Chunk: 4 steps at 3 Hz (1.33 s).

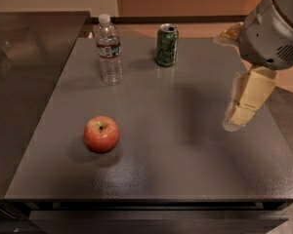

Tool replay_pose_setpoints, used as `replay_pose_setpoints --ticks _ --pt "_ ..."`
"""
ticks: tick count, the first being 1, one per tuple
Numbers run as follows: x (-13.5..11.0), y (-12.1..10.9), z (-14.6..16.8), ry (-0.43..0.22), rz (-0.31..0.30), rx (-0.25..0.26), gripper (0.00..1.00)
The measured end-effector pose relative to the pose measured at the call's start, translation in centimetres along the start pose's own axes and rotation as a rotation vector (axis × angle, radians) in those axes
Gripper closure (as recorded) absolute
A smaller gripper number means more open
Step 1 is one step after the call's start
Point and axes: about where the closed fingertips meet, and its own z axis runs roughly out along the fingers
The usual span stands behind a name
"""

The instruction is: Pick apple

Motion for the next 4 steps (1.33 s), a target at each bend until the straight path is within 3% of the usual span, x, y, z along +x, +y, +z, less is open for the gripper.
replay_pose_setpoints --ticks 2,4 --pt "-6.9 0.9 3.9 -0.105 -0.147 -0.055 0.00" --pt "-11.0 2.1 8.5 -0.108 -0.234 -0.117 0.00"
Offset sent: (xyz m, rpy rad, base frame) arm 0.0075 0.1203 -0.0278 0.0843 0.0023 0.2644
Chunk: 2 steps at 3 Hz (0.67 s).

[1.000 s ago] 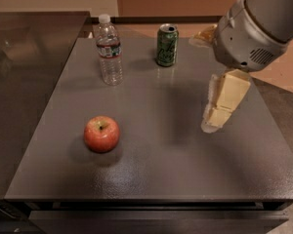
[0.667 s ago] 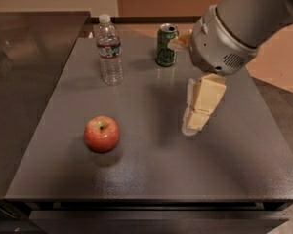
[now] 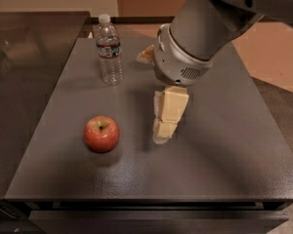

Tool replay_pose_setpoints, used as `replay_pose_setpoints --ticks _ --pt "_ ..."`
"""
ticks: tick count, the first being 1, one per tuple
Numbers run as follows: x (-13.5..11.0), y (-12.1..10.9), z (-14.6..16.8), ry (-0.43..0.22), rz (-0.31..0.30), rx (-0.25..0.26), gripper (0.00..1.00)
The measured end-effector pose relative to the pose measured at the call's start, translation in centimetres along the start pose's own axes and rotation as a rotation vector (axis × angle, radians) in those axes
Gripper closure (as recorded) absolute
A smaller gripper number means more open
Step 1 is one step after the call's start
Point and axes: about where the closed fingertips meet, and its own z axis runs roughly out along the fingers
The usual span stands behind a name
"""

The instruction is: Pick apple

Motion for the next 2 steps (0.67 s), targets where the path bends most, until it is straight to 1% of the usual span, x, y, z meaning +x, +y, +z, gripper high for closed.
replay_pose_setpoints --ticks 2 --pt "-2.4 0.4 5.1 0.000 -0.068 -0.085 0.00"
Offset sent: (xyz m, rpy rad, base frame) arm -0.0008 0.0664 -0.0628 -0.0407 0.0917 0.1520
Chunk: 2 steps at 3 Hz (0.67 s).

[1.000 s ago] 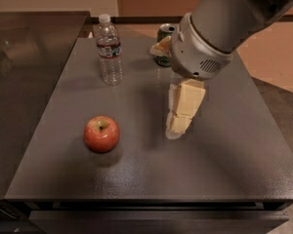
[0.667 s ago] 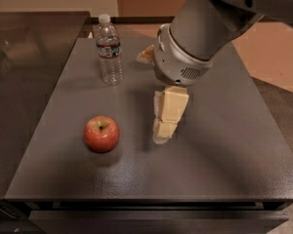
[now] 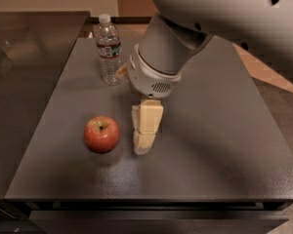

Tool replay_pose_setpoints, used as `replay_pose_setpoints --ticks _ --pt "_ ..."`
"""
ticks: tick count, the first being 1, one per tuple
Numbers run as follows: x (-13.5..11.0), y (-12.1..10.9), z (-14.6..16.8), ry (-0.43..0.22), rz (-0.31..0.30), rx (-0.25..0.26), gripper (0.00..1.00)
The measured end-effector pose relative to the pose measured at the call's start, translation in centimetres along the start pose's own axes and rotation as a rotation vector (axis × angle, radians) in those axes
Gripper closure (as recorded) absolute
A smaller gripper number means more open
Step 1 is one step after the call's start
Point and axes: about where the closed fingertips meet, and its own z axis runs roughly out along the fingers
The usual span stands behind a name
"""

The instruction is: Pick apple

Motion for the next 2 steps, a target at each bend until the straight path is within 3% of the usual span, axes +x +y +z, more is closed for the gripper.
replay_pose_setpoints --ticks 2 --pt "-2.7 0.2 3.1 -0.034 -0.053 -0.082 0.00"
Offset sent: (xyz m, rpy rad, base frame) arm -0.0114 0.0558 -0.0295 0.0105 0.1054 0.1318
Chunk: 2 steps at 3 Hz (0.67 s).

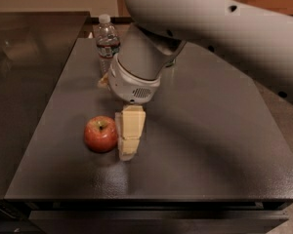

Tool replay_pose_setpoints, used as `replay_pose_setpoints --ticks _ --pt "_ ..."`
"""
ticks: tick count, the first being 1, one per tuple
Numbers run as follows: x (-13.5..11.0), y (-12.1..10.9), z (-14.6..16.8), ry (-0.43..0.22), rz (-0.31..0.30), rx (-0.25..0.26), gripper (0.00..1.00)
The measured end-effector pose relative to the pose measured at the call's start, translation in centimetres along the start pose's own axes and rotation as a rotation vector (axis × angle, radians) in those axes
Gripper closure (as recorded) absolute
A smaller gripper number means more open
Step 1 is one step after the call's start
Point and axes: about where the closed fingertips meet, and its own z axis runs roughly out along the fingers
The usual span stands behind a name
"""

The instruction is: Pick apple

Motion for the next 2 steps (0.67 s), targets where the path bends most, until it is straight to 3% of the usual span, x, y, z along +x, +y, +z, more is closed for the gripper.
replay_pose_setpoints --ticks 2 --pt "-0.91 0.69 2.29 -0.020 -0.012 -0.058 0.00"
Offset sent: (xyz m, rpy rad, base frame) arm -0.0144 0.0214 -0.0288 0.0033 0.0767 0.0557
